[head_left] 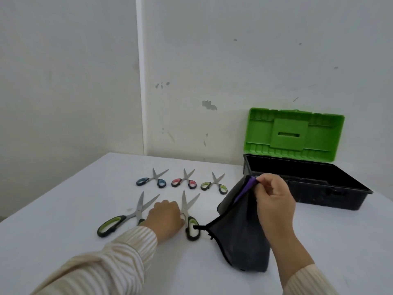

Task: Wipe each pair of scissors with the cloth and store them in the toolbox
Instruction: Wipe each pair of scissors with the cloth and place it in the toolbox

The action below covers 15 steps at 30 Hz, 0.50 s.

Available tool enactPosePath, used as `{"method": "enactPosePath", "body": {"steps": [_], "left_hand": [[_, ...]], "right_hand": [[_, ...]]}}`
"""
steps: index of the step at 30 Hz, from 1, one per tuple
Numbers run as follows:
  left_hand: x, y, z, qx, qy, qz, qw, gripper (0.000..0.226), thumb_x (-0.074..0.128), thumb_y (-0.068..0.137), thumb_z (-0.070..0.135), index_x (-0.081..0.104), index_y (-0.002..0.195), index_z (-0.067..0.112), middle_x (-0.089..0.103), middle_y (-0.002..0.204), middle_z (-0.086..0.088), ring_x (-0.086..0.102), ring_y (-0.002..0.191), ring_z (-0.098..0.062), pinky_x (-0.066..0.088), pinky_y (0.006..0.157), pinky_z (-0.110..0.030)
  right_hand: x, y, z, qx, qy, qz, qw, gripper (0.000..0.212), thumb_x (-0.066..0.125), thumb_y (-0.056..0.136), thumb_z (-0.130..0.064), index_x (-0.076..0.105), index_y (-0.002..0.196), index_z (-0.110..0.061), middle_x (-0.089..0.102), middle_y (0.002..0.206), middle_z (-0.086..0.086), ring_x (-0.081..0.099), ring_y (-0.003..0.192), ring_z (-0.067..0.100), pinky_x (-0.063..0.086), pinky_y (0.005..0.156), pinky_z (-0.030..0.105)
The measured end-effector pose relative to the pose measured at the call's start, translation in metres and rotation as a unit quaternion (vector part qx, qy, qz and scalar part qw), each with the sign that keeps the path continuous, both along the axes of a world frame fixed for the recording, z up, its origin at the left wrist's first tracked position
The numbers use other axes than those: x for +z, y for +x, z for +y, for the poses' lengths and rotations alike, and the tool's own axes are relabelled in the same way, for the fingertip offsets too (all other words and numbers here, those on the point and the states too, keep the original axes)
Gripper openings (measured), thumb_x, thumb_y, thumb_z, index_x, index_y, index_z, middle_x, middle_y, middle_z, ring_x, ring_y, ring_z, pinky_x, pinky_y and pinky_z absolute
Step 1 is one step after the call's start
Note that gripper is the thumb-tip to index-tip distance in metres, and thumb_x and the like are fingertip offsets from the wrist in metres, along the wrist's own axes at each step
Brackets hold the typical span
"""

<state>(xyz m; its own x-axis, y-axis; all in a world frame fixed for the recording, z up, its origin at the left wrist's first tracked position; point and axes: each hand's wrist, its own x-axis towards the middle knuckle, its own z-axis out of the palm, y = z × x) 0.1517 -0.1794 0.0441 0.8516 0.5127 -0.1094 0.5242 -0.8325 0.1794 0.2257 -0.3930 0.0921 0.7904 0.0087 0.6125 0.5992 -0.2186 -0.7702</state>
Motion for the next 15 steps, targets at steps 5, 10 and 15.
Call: {"method": "enactPosePath", "body": {"steps": [5,10,15], "left_hand": [[0.003,0.018,0.015,-0.007,-0.085,0.026,0.996,0.018,0.051,0.085,0.017,0.046,0.067,0.015,0.049,0.073,0.001,0.054,0.069,-0.015,0.039,0.057,-0.021],[0.027,0.016,0.035,0.036,-0.39,-0.076,0.917,0.013,0.053,0.082,0.001,0.059,0.094,0.003,0.068,0.081,-0.016,0.058,0.054,-0.016,0.047,0.05,-0.025],[0.032,0.021,0.039,0.027,-0.572,-0.187,0.798,0.03,0.05,0.083,-0.008,0.057,0.109,0.005,0.075,0.088,-0.009,0.06,0.055,-0.015,0.05,0.051,-0.028]], "right_hand": [[0.005,0.013,0.012,0.02,0.034,0.005,0.999,0.032,0.058,0.081,-0.002,0.06,0.074,-0.034,0.061,0.076,-0.001,0.056,0.071,0.014,0.045,0.069,0.019],[-0.006,0.032,0.027,0.096,-0.05,0.093,0.99,0.027,0.053,0.083,-0.003,0.058,0.079,-0.029,0.063,0.064,0.002,0.056,0.064,0.028,0.051,0.068,0.046],[-0.021,0.029,0.06,0.215,-0.107,0.15,0.959,0.031,0.05,0.087,-0.001,0.058,0.08,-0.03,0.067,0.077,0.004,0.061,0.072,0.021,0.052,0.075,0.043]]}}
